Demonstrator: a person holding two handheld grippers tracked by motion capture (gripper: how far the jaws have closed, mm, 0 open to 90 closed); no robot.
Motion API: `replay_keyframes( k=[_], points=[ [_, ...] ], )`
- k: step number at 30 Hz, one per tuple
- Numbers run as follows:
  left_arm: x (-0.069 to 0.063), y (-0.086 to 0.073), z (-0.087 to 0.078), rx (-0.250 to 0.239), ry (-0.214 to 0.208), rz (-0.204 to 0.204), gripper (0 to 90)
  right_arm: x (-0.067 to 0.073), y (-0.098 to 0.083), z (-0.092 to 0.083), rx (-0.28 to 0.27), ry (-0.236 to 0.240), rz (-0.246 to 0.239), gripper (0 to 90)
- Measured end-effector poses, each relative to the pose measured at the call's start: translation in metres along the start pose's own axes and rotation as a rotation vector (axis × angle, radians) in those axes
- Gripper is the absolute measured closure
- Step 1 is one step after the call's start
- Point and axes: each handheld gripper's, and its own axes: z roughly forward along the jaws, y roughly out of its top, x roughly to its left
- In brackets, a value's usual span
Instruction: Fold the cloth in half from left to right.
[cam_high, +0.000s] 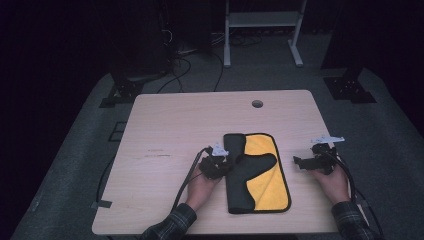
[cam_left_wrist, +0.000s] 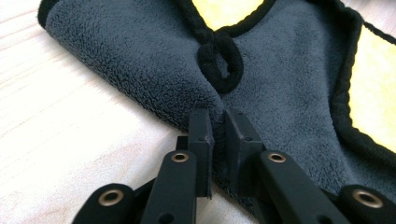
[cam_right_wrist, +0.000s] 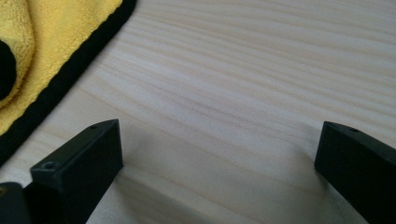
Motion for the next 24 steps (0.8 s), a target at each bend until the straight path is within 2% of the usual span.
replay_keyframes(
  k=[4,7,15,21,24],
  points=[
    [0.008,-0.003,-0.006,0.013,-0.022,-0.006,82.3,0.000,0.000,0.000,0.000,0.000,0.000,0.0],
    [0.015,-0.008,-0.014,0.022,-0.023,-0.006,82.3,0.000,0.000,0.000,0.000,0.000,0.000,0.0],
    [0.044,-0.028,-0.043,0.039,-0.021,-0.026,82.1,0.000,0.000,0.000,-0.001,0.000,0.000,0.0],
    [0.064,-0.037,-0.057,0.043,0.010,-0.032,81.9,0.001,0.000,-0.001,0.000,-0.002,0.003,0.0],
    [0.072,-0.039,-0.060,0.038,0.018,-0.049,81.2,0.001,-0.001,0.000,-0.001,0.000,0.002,0.0]
  ],
)
